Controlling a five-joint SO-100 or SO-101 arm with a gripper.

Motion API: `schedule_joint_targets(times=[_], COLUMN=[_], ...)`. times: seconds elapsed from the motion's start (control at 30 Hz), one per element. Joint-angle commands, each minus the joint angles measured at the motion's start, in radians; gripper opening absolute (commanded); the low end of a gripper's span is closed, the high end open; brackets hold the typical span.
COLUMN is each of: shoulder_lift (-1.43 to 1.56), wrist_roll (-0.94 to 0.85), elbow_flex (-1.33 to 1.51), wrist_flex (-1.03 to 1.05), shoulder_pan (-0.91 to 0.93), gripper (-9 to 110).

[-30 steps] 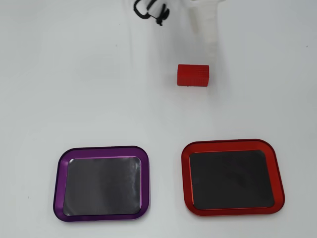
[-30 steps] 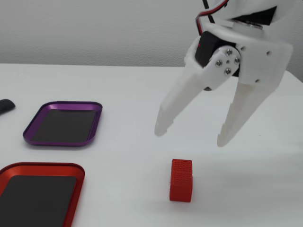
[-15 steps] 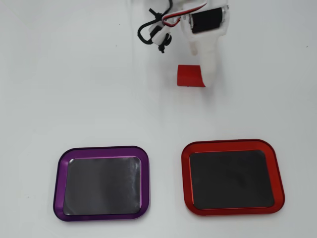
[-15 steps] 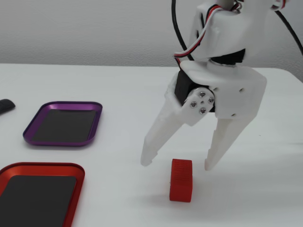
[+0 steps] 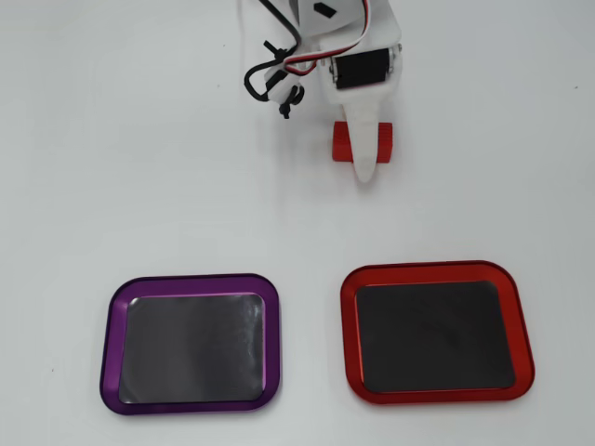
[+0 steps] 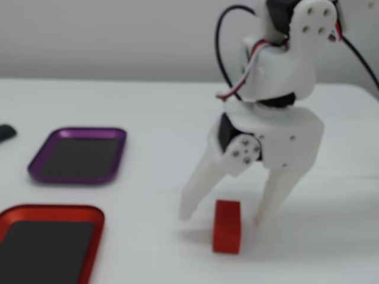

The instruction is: Grasp a red block and put it in the left red dish.

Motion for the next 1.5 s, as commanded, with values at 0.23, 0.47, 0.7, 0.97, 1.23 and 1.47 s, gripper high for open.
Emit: schedule_joint_targets(times=[0.23,0.47,0.7,0.97,1.23,1.47], shoulder_lift=[0.003,0.003,0.003,0.003,0.026,0.233], wrist_roll=[-0.002,-0.002,-0.002,-0.002,-0.003,-0.084], elbow_flex=[-0.005,-0.005,-0.005,-0.005,-0.021,-0.011], wrist_flex=[-0.017,-0.017,-0.017,-0.017,-0.003,-0.135], shoulder_pan=[-0.005,-0.006,-0.008,-0.040,-0.091,-0.081], gripper=[31,24,11,9,-1,-1])
